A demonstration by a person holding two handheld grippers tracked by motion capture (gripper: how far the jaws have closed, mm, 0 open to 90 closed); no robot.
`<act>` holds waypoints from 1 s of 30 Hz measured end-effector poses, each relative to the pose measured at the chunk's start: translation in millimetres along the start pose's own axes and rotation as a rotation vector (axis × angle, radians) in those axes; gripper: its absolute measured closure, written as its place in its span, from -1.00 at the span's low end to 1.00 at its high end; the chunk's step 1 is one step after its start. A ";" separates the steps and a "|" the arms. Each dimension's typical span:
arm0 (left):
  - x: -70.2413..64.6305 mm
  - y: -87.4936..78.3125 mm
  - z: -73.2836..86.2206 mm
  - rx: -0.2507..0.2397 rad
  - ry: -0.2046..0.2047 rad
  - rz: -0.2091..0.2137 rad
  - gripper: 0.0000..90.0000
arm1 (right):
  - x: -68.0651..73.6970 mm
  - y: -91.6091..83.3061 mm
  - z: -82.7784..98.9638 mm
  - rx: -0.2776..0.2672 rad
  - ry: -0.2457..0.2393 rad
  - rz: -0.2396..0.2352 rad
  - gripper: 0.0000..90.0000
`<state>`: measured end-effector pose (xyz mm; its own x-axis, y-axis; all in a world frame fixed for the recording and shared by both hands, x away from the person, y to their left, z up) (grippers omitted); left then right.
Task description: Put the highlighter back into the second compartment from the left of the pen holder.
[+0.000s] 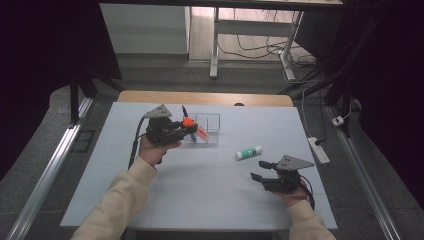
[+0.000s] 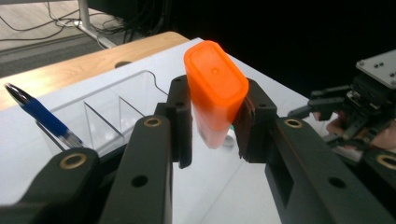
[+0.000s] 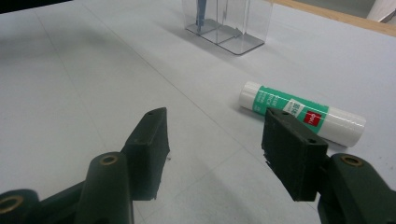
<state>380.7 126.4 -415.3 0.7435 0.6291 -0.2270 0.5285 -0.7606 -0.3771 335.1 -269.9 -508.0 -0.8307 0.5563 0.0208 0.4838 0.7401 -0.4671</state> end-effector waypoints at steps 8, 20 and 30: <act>17.6 14.4 -13.8 0.031 -0.005 -0.067 0.54 | -0.8 0.7 0.5 0.006 0.000 0.001 -0.08; 37.6 28.5 -30.6 0.069 -0.014 -0.139 0.54 | -3.0 0.5 1.2 0.007 0.004 0.007 -0.09; 40.8 38.3 -35.7 0.108 -0.008 -0.159 0.53 | -3.4 0.9 1.8 0.010 0.005 0.007 -0.09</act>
Point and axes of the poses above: each handheld gripper's, and its own axes: y roughly forward along the jaws, z roughly out of its underside, x roughly to its left, the point moved 1 cm from there along y, roughly forward along the jaws
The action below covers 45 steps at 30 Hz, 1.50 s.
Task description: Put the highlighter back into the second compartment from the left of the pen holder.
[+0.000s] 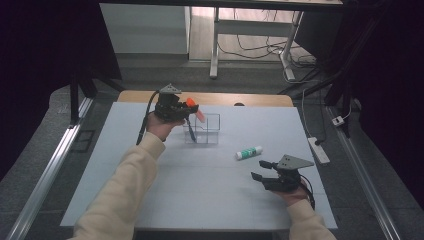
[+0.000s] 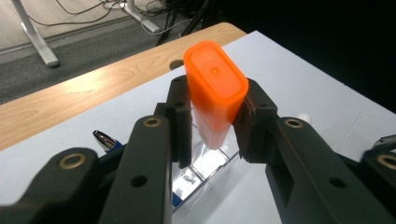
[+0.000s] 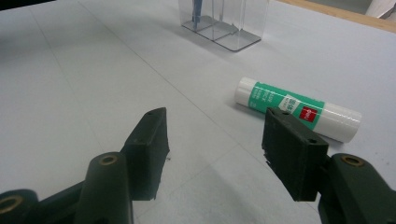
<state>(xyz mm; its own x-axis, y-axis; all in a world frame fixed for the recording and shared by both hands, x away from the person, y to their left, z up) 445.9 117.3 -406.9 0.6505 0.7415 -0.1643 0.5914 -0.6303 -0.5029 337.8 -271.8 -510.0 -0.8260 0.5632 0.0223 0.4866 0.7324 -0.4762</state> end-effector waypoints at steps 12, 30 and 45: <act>0.4 14.4 5.1 0.072 -0.013 0.000 -0.08 | -0.1 0.2 0.1 0.004 0.001 -0.002 -0.10; -18.2 -23.7 34.3 0.043 0.075 0.029 -0.25 | -0.5 -0.2 0.1 0.000 -0.004 -0.011 -0.12; -25.5 -63.8 89.2 0.046 0.082 0.034 -0.20 | -2.7 0.0 0.8 0.009 -0.004 -0.003 -0.14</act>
Point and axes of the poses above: each handheld gripper's, and its own axes: y roughly forward along the jaws, z roughly out of its underside, x roughly to its left, the point moved 1 cm from there along y, roughly forward along the jaws
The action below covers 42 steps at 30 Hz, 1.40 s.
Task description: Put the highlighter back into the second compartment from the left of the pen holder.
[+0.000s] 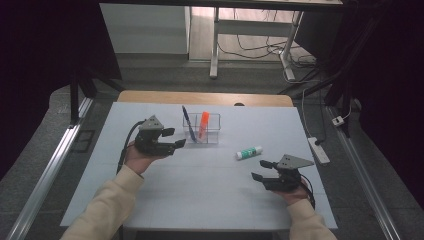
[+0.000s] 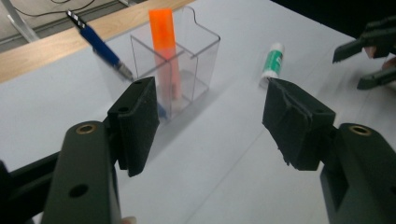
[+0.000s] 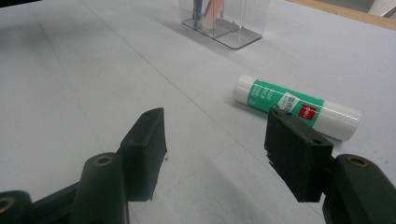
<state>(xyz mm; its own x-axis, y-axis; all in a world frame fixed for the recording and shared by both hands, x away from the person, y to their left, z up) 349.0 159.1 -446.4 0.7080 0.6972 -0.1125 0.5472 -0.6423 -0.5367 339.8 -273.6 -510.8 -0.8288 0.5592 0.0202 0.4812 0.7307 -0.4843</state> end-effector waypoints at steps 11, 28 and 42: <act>-5.8 -14.1 37.1 0.047 -0.010 0.007 -0.20 | -0.1 1.3 0.4 0.003 -0.003 0.005 -0.14; -13.4 -9.5 53.2 0.135 0.007 0.009 -0.20 | -0.1 0.5 0.8 0.014 -0.016 0.012 -0.14; -17.7 -2.8 48.4 0.137 0.036 0.025 -0.20 | 0.1 -3.6 2.9 0.021 -0.022 0.021 -0.14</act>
Point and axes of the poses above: each handheld gripper's, and its own axes: y roughly forward along the jaws, z roughly out of its underside, x roughly to its left, the point moved 1 cm from there along y, roughly forward along the jaws
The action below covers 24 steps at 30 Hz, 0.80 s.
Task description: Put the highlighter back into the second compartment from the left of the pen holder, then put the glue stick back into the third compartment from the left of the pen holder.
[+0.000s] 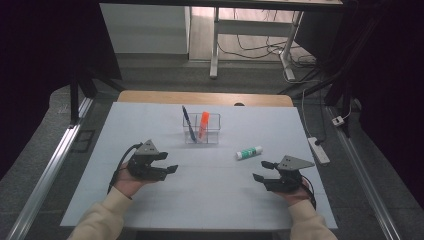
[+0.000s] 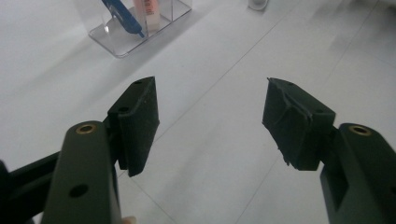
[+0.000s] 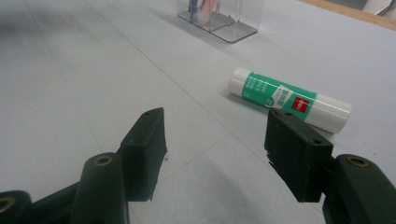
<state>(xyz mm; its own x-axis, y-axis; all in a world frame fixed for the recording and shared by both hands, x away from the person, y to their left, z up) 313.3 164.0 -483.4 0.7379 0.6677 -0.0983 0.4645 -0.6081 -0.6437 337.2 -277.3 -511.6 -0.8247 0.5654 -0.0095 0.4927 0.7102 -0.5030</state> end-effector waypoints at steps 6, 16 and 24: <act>-1.3 6.4 -6.7 0.003 0.013 0.009 -0.20 | -0.5 -4.7 3.1 -0.002 0.011 0.009 -0.14; -5.1 11.4 -11.0 0.010 0.028 0.015 -0.20 | -1.0 -6.6 4.4 -0.003 0.009 0.014 -0.14; -4.7 6.1 -8.2 0.006 0.024 0.007 -0.21 | -2.1 -6.4 3.4 -0.002 0.005 0.017 -0.14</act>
<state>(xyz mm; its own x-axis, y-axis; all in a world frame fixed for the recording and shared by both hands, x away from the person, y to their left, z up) 316.7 153.6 -480.6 0.7525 0.6532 -0.0848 0.4563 -0.6098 -0.6480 334.9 -284.5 -511.4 -0.8148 0.5796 -0.0136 0.5072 0.7012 -0.5011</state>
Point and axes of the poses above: each handheld gripper's, and its own axes: y roughly forward along the jaws, z roughly out of its underside, x roughly to its left, the point moved 1 cm from there along y, roughly forward along the jaws
